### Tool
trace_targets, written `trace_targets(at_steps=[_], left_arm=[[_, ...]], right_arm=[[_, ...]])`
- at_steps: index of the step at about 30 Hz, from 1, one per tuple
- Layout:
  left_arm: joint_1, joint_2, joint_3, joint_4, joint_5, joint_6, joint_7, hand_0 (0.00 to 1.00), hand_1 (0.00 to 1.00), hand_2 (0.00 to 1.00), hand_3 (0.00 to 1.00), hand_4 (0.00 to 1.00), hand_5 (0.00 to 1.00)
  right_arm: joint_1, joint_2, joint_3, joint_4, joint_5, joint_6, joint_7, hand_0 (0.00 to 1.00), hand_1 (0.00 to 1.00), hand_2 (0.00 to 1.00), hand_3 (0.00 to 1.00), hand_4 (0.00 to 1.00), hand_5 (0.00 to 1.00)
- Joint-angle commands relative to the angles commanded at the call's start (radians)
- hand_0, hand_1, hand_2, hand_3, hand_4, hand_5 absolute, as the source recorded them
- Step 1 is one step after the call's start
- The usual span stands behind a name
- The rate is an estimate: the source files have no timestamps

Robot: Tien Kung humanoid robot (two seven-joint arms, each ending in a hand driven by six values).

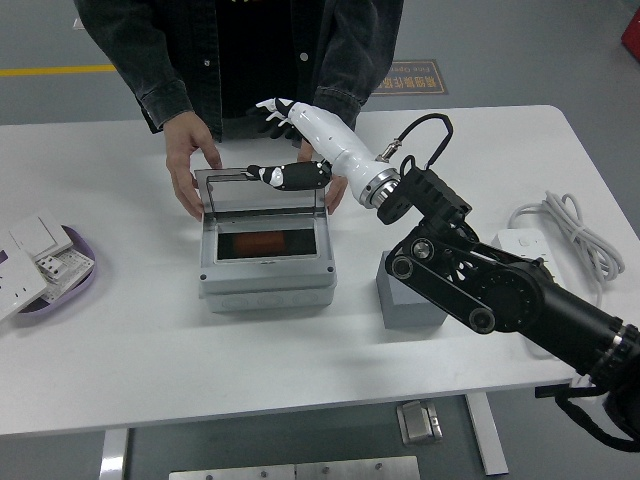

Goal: Pick up the cylinder from the cube,place it in the box,flap close box

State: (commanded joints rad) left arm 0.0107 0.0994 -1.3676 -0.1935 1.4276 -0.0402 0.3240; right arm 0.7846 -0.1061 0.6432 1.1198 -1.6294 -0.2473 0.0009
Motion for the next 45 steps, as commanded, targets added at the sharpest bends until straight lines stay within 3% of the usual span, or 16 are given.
trace_targets(at_steps=[3, 9, 27, 38, 39, 44, 45], left_arm=[[-0.001, 0.0, 0.001, 0.0, 0.0, 0.0, 0.0, 0.601, 0.585, 0.556, 0.589, 0.658, 0.207], [-0.001, 0.0, 0.003, 0.0, 0.001, -0.001, 0.001, 0.603, 0.584, 0.556, 0.589, 0.658, 0.207], [0.003, 0.0, 0.002, -0.001, 0.008, -0.001, 0.004, 0.599, 0.584, 0.556, 0.589, 0.656, 0.204], [-0.001, 0.004, 0.0, 0.0, 0.019, -0.005, 0.004, 0.599, 0.584, 0.555, 0.589, 0.655, 0.203], [-0.001, 0.004, 0.0, 0.0, 0.02, -0.005, 0.004, 0.599, 0.584, 0.555, 0.589, 0.655, 0.203], [0.0, 0.004, 0.001, -0.001, 0.021, -0.006, 0.005, 0.599, 0.584, 0.555, 0.589, 0.655, 0.203], [0.0, 0.004, 0.002, -0.001, 0.022, -0.006, 0.005, 0.599, 0.584, 0.555, 0.588, 0.654, 0.202]], right_arm=[[0.006, 0.009, -0.014, -0.054, 0.006, 0.006, 0.02, 0.224, 0.489, 0.625, 0.767, 0.798, 0.287], [0.005, 0.013, -0.023, -0.093, -0.006, 0.019, 0.056, 0.218, 0.493, 0.621, 0.763, 0.791, 0.286], [0.02, -0.009, 0.0, -0.019, -0.061, 0.022, 0.033, 0.195, 0.478, 0.598, 0.724, 0.745, 0.265], [0.041, 0.004, -0.011, -0.148, -0.004, 0.049, 0.093, 0.17, 0.457, 0.591, 0.72, 0.744, 0.268], [0.04, 0.005, -0.011, -0.161, -0.001, 0.052, 0.1, 0.279, 0.467, 0.589, 0.715, 0.745, 0.273], [0.036, 0.004, -0.012, -0.173, -0.001, 0.058, 0.117, 0.279, 0.467, 0.589, 0.715, 0.745, 0.273], [0.036, 0.004, -0.012, -0.172, -0.002, 0.058, 0.118, 0.464, 0.483, 0.582, 0.706, 0.744, 0.272]])
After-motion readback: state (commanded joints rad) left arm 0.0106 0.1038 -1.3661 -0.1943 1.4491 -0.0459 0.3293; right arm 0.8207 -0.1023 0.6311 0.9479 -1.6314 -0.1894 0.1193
